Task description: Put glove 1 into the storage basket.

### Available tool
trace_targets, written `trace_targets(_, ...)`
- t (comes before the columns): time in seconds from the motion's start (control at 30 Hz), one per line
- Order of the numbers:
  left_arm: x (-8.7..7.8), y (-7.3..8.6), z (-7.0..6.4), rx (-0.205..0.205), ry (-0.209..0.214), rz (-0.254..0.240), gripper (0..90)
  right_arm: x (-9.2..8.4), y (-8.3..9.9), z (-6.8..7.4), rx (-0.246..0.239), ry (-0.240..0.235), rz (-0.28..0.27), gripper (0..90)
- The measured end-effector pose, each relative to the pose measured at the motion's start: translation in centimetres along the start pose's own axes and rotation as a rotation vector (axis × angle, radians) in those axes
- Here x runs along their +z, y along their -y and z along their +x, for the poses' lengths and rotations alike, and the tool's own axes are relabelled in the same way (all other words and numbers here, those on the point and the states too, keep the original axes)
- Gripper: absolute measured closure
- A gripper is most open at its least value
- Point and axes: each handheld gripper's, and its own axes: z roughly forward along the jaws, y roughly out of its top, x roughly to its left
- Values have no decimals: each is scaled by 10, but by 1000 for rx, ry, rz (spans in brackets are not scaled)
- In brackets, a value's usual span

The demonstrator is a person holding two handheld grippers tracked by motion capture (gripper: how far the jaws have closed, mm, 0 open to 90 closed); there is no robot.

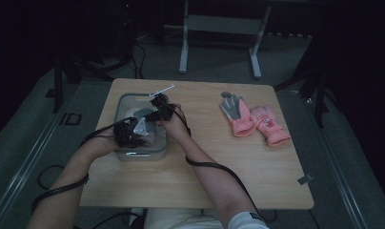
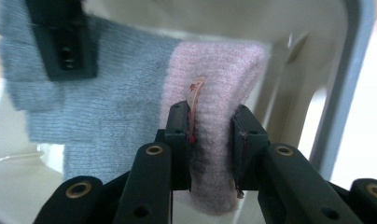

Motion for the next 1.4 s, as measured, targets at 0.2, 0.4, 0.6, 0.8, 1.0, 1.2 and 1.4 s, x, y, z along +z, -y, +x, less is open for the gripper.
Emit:
trace_targets(0.2,11,-8,4,20,39,52,719,1,-1,1,-18,22,18,717)
trace_targets(0.4,18,-11,8,30,68,82,722,5,-1,0,-26,56,60,710)
trace_targets(0.6,25,-17,8,54,82,120,721,7,-2,-1,-24,78,86,657)
trace_targets(0.8,29,-16,9,63,84,131,715,-2,-5,-7,-6,56,56,573)
trace_targets(1.0,27,-16,10,23,40,132,610,-17,-6,-8,-9,31,19,553)
trace_targets(1.2,10,-11,11,-50,-10,79,431,-36,-4,-6,-18,20,-38,554)
trace_targets(1.4,-12,-11,16,-159,-58,-15,317,-58,-4,-7,-39,22,-76,555)
